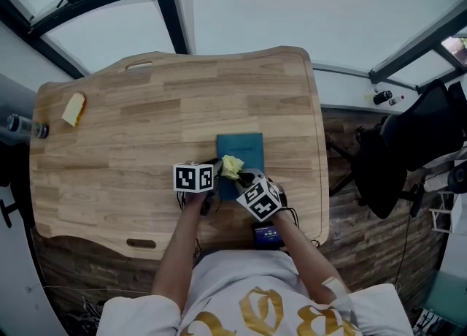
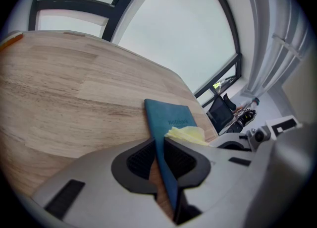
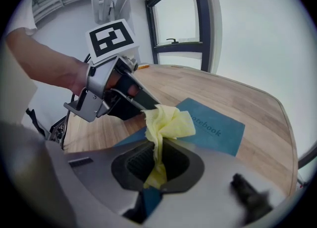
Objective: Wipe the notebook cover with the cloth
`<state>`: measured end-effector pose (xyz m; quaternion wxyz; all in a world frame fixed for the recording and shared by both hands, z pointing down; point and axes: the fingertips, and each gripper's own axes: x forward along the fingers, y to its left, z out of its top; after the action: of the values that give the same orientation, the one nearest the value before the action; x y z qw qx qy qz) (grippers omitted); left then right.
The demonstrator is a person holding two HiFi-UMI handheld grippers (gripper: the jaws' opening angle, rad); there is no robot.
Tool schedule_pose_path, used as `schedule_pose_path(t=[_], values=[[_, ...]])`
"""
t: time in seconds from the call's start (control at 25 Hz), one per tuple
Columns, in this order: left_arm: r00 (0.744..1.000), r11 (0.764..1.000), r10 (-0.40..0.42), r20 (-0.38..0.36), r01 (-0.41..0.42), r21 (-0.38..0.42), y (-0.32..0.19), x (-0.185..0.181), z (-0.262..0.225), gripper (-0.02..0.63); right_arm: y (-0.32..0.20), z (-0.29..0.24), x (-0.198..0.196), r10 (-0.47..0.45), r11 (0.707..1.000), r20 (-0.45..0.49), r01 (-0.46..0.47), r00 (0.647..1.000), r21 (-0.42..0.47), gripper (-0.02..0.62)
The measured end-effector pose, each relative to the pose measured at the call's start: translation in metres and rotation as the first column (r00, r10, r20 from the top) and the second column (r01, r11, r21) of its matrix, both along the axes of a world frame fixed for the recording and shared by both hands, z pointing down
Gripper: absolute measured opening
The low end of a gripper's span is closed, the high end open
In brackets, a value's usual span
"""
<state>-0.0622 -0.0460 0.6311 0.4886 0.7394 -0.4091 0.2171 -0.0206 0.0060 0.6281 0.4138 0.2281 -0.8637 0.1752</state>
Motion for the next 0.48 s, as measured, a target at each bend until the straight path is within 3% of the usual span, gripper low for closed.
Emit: schedule_pose_path(t=[0.48], values=[[1.000,1.000,0.000,0.009,0.000,0.004,-0.001,0.000,0.000,0.066,0.023,-0.001,-0.009,-0.085,0.996,0.036,0.086,0.996,-0.031,0.037]])
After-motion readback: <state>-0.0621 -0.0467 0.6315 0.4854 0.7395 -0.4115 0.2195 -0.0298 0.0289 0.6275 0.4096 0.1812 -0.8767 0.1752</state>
